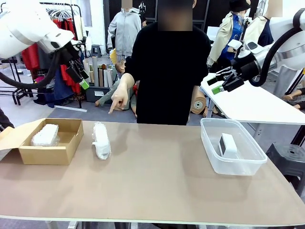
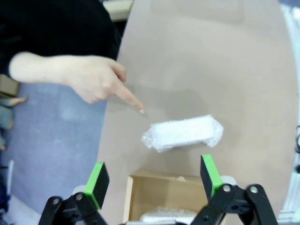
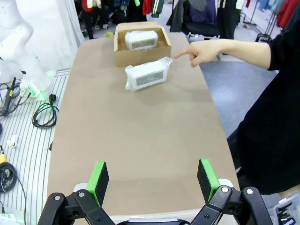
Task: Separate and place wrapped and unwrapped clocks.
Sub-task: Pick up the Digital clock indicated by the person.
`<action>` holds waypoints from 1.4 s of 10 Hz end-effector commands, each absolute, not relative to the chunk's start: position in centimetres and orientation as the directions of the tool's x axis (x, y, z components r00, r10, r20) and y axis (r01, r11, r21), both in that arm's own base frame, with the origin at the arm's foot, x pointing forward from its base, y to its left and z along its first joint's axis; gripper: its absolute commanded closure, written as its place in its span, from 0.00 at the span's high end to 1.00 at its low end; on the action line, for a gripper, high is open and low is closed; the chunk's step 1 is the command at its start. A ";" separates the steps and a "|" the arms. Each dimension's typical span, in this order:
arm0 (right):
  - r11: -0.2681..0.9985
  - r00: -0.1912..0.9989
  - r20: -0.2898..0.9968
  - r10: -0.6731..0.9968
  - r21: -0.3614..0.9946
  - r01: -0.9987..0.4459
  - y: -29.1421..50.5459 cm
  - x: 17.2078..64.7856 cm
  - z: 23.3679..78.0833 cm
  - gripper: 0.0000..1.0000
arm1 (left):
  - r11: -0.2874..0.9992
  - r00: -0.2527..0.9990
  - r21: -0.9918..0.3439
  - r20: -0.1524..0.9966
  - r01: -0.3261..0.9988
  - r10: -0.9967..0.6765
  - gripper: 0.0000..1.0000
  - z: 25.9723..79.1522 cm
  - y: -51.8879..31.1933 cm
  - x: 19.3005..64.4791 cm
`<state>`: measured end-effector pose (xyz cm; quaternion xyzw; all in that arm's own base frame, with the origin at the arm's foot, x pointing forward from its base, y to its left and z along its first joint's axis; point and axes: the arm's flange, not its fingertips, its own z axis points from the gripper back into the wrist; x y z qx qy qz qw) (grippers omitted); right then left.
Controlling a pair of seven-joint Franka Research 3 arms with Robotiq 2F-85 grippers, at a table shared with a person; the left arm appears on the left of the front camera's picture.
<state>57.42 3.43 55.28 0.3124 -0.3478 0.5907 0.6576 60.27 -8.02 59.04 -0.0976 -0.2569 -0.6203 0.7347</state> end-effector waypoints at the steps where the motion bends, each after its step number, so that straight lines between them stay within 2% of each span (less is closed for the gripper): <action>1: 0.109 0.056 0.827 0.559 -0.006 -0.994 3.4 57.4 55.5 1.00 | 0.248 0.145 0.191 0.435 0.950 -0.889 1.00 61.0 -9.5 59.7; 2: 0.109 0.056 0.827 0.559 -0.006 -0.994 3.4 57.4 55.5 1.00 | 0.269 0.177 0.160 0.433 0.950 -0.884 1.00 62.3 -10.7 59.3; 3: 0.109 0.056 0.827 0.559 -0.006 -0.994 3.4 57.4 55.5 1.00 | 0.292 0.210 0.178 0.371 0.940 -0.904 1.00 63.1 -11.9 58.8; 4: 0.109 0.056 0.827 0.559 -0.006 -0.994 3.4 57.4 55.5 1.00 | 0.361 0.297 0.122 0.361 0.925 -0.884 1.00 63.9 -12.8 58.4; 5: 0.109 0.056 0.827 0.559 -0.006 -0.994 3.4 57.4 55.5 1.00 | 0.442 0.377 0.122 0.352 0.889 -0.857 1.00 64.2 -13.5 58.3; 6: 0.109 0.056 0.827 0.559 -0.006 -0.994 3.4 57.4 55.5 1.00 | 0.480 0.407 0.177 0.331 0.859 -0.852 1.00 64.2 -13.8 58.2; 7: 0.109 0.056 0.827 0.559 -0.006 -0.994 3.4 57.4 55.5 1.00 | 0.511 0.430 0.121 0.398 0.851 -0.810 1.00 64.0 -14.2 57.8; 8: 0.109 0.056 0.827 0.559 -0.006 -0.994 3.4 57.4 55.5 1.00 | 0.555 0.474 0.160 0.366 0.816 -0.801 1.00 63.4 -14.1 57.9; 9: 0.109 0.056 0.827 0.559 -0.006 -0.994 3.4 57.4 55.5 1.00 | 0.573 0.495 0.202 0.330 0.794 -0.803 1.00 62.8 -14.2 58.0; 11: 0.109 0.056 0.827 0.559 -0.006 -0.994 3.4 57.4 55.5 1.00 | 0.548 0.462 0.139 0.392 0.825 -0.795 1.00 63.4 -13.5 58.2; 14: 0.109 0.056 0.827 0.559 -0.006 -0.994 3.4 57.4 55.5 1.00 | 0.557 0.478 0.157 0.362 0.815 -0.801 1.00 63.4 -13.9 58.4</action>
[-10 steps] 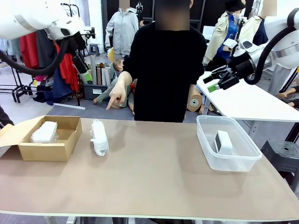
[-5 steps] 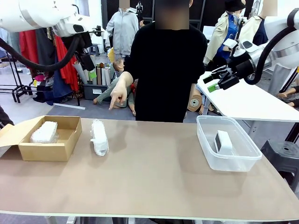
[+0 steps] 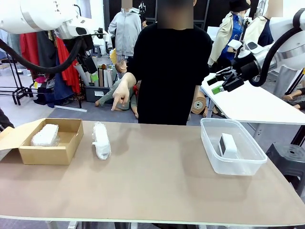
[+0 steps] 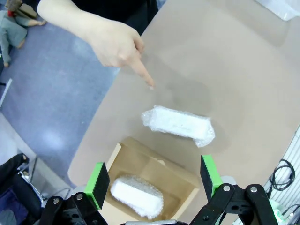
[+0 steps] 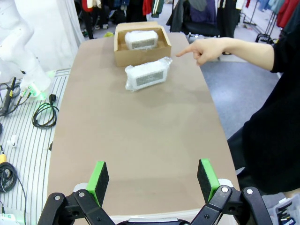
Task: Separate and place wrapped and unwrapped clocks.
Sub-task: Pick up the Digital clock indicated by the person.
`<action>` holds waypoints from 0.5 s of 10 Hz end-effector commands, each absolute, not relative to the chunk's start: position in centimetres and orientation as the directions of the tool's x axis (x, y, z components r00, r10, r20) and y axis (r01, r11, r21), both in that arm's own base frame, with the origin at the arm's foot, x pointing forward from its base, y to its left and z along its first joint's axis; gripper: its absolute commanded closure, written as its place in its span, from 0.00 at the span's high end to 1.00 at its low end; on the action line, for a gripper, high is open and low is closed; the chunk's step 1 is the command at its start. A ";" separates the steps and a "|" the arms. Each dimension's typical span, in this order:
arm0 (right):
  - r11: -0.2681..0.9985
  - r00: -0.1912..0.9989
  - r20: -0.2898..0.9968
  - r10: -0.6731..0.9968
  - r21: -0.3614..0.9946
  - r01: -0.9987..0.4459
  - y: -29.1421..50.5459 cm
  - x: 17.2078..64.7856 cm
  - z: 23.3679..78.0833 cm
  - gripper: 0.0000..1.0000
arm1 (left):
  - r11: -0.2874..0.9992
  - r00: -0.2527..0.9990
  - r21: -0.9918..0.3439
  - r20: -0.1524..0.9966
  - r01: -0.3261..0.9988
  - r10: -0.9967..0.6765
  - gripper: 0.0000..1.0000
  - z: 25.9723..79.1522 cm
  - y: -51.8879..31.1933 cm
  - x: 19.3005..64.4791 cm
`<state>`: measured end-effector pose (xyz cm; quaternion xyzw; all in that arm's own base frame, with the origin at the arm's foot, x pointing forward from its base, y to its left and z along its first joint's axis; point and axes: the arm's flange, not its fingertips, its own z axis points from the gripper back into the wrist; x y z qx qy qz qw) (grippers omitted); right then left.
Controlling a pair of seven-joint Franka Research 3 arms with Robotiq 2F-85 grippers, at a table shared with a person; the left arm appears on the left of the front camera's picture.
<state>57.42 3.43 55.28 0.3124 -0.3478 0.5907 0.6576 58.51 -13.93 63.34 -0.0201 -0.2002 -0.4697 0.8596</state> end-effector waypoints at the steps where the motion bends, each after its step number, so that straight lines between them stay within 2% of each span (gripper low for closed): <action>1: 0.109 0.056 0.827 0.559 -0.006 -0.994 3.4 57.4 55.5 1.00 | 0.557 0.478 0.157 0.362 0.815 -0.801 1.00 63.4 -13.9 58.4; 2: 0.109 0.056 0.827 0.559 -0.006 -0.994 3.4 57.4 55.5 1.00 | 0.558 0.479 0.153 0.363 0.816 -0.799 1.00 63.3 -13.9 58.5; 3: 0.109 0.056 0.827 0.559 -0.006 -0.994 3.4 57.4 55.5 1.00 | 0.646 0.564 0.180 0.352 0.742 -0.747 1.00 62.8 -14.6 58.9; 5: 0.109 0.056 0.827 0.559 -0.006 -0.994 3.4 57.4 55.5 1.00 | 0.707 0.645 0.198 0.297 0.679 -0.704 1.00 60.7 -16.4 58.6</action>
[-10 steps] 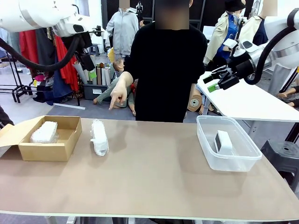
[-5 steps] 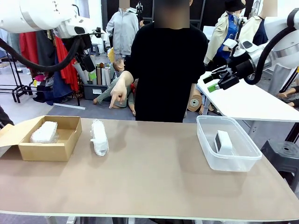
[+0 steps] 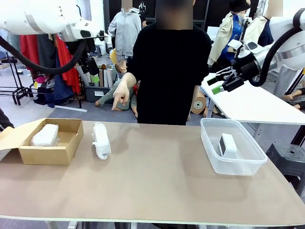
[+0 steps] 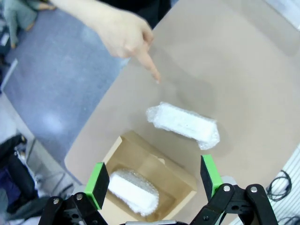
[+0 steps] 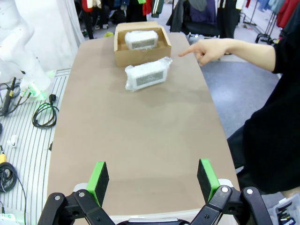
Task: Separate and place wrapped and unwrapped clocks.
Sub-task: Pick up the Digital clock indicated by the person.
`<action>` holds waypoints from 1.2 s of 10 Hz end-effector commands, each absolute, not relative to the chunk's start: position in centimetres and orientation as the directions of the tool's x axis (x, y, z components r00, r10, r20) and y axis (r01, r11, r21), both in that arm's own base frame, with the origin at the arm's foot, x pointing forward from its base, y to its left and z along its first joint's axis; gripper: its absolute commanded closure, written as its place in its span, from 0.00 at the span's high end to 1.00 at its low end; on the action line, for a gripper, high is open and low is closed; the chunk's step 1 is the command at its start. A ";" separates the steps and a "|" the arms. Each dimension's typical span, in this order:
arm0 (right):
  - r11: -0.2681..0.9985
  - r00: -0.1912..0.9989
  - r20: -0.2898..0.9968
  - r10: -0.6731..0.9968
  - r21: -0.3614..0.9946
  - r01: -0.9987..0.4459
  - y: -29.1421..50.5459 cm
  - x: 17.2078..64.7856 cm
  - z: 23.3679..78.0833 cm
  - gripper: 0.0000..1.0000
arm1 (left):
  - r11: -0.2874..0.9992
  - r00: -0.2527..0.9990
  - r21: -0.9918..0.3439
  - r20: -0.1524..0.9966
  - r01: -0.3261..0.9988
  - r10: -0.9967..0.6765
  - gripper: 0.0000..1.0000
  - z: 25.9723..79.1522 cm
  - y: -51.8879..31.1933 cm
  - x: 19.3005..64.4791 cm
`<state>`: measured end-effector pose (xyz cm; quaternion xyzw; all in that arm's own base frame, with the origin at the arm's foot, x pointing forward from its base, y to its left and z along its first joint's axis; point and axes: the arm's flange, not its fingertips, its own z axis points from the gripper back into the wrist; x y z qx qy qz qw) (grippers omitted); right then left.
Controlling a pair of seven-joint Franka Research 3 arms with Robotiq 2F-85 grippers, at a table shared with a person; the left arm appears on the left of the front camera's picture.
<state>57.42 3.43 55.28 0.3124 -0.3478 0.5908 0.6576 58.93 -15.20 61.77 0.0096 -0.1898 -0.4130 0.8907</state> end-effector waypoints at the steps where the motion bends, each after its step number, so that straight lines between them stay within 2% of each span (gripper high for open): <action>1: 0.109 0.056 0.827 0.559 -0.006 -0.994 3.4 57.4 55.5 1.00 | 0.764 0.716 0.231 0.266 0.602 -0.645 1.00 59.6 -17.1 58.7; 2: 0.109 0.056 0.827 0.559 -0.006 -0.994 3.4 57.4 55.5 1.00 | 0.831 0.781 0.203 0.282 0.518 -0.556 1.00 58.5 -18.3 58.5; 4: 0.109 0.056 0.827 0.559 -0.006 -0.994 3.4 57.4 55.5 1.00 | 0.886 0.844 0.233 0.280 0.402 -0.457 1.00 55.9 -20.6 57.7; 7: 0.109 0.056 0.827 0.559 -0.006 -0.994 3.4 57.4 55.5 1.00 | 0.967 0.917 0.233 0.356 0.099 -0.180 1.00 52.6 -21.3 57.4; 9: 0.109 0.056 0.827 0.559 -0.006 -0.994 3.4 57.4 55.5 1.00 | 0.989 0.927 0.138 0.376 -0.059 0.003 1.00 50.5 -20.9 57.4; 12: 0.109 0.056 0.827 0.559 -0.006 -0.994 3.4 57.4 55.5 1.00 | 0.983 0.918 0.027 0.363 -0.184 0.162 1.00 49.2 -21.0 57.3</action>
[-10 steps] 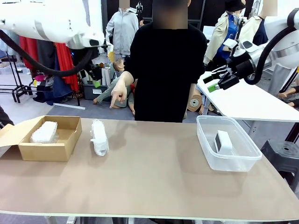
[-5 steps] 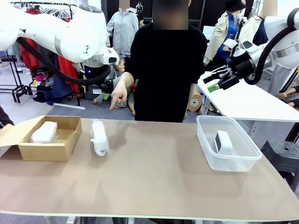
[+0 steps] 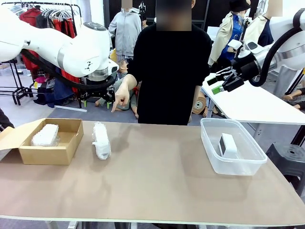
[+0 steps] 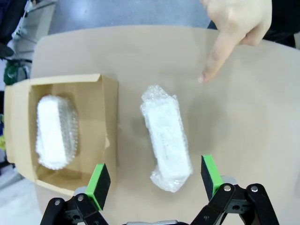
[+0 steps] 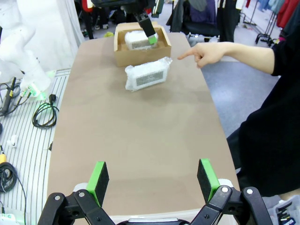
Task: Separate and place wrapped and unwrapped clocks.
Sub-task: Pick up the Digital clock indicated by the person.
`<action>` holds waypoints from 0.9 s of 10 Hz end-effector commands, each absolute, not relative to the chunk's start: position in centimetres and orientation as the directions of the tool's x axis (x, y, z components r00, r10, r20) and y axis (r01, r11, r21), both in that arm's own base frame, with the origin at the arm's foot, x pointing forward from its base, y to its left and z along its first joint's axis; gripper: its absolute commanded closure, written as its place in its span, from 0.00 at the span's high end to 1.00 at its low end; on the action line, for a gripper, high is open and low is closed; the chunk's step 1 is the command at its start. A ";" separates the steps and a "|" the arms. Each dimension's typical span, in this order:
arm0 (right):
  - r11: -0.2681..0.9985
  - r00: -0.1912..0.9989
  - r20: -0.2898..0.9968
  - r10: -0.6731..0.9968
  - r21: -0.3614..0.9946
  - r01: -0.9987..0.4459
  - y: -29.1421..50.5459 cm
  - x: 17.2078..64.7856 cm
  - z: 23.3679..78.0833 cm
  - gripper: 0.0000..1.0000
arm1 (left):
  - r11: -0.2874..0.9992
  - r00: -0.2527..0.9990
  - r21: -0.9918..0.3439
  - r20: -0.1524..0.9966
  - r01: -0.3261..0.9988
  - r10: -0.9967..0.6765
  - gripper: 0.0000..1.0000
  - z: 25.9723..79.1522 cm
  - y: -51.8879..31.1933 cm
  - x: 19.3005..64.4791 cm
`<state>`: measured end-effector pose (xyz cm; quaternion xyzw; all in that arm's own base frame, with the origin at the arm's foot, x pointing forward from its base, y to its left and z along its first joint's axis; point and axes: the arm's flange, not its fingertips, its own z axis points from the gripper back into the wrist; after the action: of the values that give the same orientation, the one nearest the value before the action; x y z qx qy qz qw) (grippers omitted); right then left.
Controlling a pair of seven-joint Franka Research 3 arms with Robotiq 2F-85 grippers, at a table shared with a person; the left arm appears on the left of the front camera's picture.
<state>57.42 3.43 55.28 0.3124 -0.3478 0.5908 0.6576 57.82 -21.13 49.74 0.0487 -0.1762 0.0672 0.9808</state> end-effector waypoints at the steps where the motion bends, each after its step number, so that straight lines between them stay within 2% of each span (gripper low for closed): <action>1: 0.109 0.056 0.827 0.559 -0.006 -0.994 3.4 57.4 55.5 1.00 | 0.971 0.913 0.033 0.350 -0.237 0.211 1.00 48.3 -21.1 57.1; 4: 0.109 0.056 0.827 0.559 -0.006 -0.994 3.4 57.4 55.5 1.00 | 0.958 0.894 0.005 0.359 -0.287 0.266 1.00 47.5 -20.6 57.0; 5: 0.109 0.056 0.827 0.559 -0.006 -0.994 3.4 57.4 55.5 1.00 | 0.966 0.900 -0.041 0.357 -0.254 0.251 1.00 47.8 -20.9 57.0; 6: 0.109 0.056 0.827 0.559 -0.006 -0.994 3.4 57.4 55.5 1.00 | 0.963 0.909 0.031 0.340 -0.268 0.242 1.00 47.6 -21.0 57.5; 9: 0.109 0.056 0.827 0.559 -0.006 -0.994 3.4 57.4 55.5 1.00 | 0.963 0.909 0.031 0.340 -0.268 0.242 1.00 47.6 -21.0 57.5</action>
<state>57.42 3.43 55.28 0.3124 -0.3478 0.5908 0.6576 57.52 -21.14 47.46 0.0315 -0.1680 0.1327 0.9763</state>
